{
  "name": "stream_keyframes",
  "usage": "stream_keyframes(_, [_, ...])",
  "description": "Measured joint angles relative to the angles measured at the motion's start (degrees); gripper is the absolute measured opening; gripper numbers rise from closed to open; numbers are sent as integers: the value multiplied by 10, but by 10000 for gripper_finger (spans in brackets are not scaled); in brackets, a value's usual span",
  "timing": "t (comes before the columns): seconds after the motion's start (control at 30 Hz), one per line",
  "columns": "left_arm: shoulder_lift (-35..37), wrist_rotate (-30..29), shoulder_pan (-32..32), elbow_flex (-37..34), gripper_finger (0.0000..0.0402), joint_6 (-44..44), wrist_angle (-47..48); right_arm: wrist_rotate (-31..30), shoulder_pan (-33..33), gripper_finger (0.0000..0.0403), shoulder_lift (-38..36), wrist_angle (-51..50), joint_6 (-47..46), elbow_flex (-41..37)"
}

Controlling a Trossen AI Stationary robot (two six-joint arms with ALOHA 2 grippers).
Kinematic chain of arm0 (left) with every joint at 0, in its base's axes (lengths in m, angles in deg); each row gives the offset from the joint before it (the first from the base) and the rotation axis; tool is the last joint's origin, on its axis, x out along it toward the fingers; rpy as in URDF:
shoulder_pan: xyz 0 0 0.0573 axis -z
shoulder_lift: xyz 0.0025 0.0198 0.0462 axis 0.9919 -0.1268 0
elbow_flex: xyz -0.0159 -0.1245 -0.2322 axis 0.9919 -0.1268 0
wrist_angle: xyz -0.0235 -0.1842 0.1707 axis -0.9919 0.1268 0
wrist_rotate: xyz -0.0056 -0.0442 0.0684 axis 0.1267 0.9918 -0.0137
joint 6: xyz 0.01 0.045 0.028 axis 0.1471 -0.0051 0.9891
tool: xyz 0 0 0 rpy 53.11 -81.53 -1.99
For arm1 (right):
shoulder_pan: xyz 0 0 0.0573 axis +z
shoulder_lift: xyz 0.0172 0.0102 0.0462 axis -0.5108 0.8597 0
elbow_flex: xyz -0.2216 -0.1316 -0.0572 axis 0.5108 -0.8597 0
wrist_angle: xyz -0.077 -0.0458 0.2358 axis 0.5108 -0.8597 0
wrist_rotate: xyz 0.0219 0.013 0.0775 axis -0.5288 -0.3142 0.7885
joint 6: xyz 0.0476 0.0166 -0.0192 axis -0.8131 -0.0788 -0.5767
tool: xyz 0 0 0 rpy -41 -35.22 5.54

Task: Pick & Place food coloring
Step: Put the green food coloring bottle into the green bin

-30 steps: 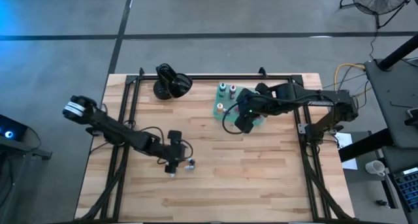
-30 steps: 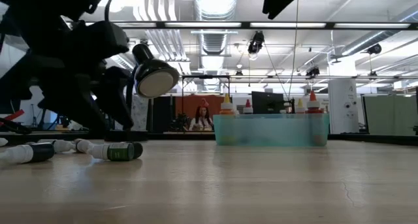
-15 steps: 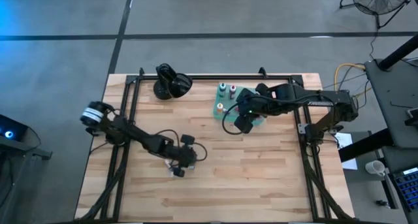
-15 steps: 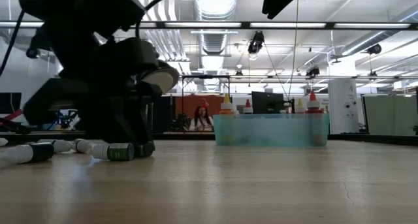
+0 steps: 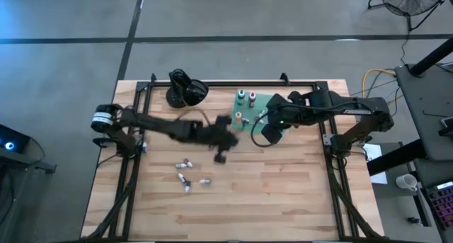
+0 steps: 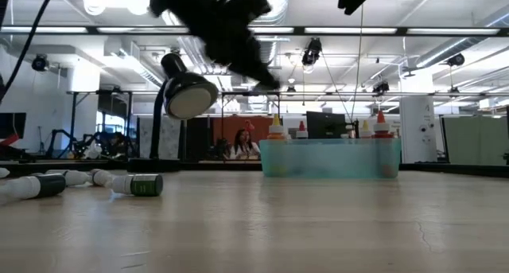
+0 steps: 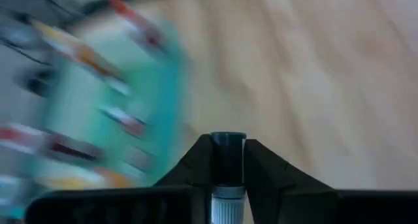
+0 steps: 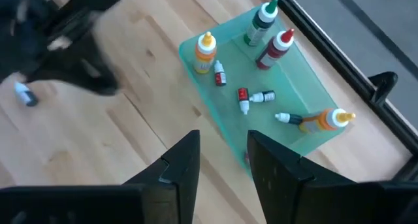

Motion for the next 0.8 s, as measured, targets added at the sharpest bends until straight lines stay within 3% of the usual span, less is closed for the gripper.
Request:
stream_keyframes(0.27, [-48,-10,-128,157,149,5,-88,-71,13,118,-20,0,-10,0])
stream_keyframes(0.4, [-51,-9,-133,232,186,-6,-20,-71,14,123,-19,0,-9,0])
stream_keyframes(0.57, [-26,-11,-116,291,200,-56,64,-71,15,126,-15,-2,-5,0])
stream_keyframes(0.8, [21,-9,-73,283,201,-102,291,-71,17,118,-13,0,21,-3])
